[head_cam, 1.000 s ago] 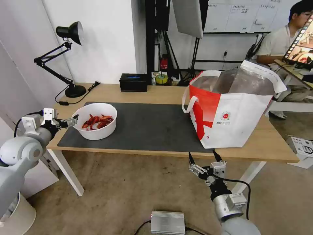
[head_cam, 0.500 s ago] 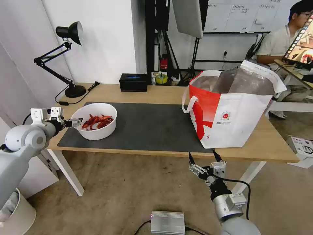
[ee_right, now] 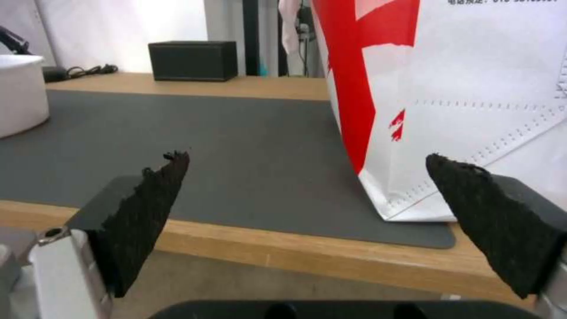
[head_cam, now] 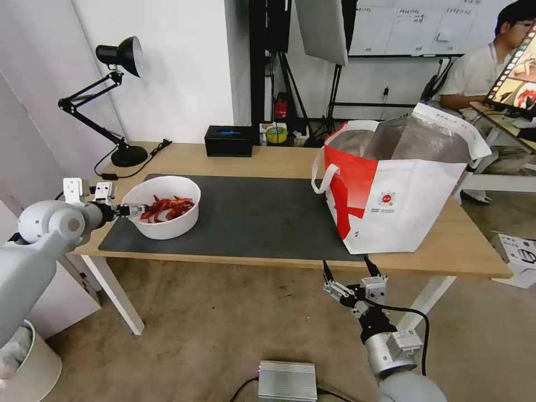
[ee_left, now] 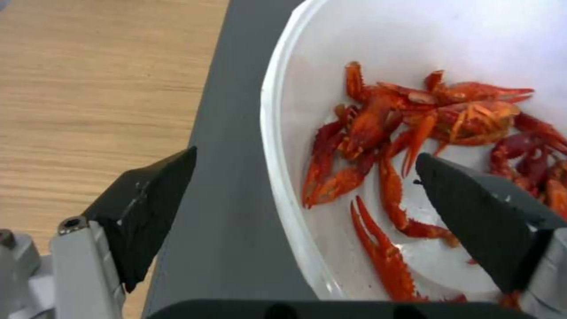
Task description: Pick up the trash from the table and place it into the takeout bag.
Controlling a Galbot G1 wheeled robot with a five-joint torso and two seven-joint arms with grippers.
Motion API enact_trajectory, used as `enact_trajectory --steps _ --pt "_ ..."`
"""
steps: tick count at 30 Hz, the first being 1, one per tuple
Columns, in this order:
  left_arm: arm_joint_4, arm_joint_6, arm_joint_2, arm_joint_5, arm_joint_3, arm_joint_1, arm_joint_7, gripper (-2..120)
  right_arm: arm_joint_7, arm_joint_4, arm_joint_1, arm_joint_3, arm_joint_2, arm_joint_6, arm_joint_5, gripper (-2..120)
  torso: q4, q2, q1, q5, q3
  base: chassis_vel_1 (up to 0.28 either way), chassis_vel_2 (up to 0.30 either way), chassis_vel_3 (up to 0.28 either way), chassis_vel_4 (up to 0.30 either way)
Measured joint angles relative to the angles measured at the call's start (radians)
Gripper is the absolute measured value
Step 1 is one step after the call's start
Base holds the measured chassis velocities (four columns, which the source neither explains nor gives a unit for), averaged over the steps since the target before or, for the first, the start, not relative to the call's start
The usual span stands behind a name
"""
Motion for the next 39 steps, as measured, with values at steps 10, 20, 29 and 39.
enact_trajectory --steps 10,20,29,39 --pt "0.024 -0.001 0.0 -0.002 0.057 -0.043 -0.016 100 0.0 0.0 0.0 0.0 0.0 0.0 0.0 100 -0.0001 0.0 0.0 0.0 0.0 0.0 0.0 0.0 0.0" --pt "0.035 -0.004 0.001 0.001 0.091 -0.068 -0.042 71 0.0 0.0 0.0 0.0 0.0 0.0 0.0 100 0.0 0.0 0.0 0.0 0.0 0.0 0.0 0.0 0.0" --pt "0.027 -0.006 0.003 0.007 0.1 -0.064 -0.035 37 0.0 0.0 0.0 0.0 0.0 0.0 0.0 100 0.0 0.0 0.0 0.0001 0.0 0.0 0.0 0.0 0.0" --pt "0.033 -0.006 0.022 0.016 0.108 -0.064 -0.003 5 0.0 0.0 0.0 0.0 0.0 0.0 0.0 100 0.0 0.0 0.0 0.0001 0.0 0.0 0.0 0.0 0.0"
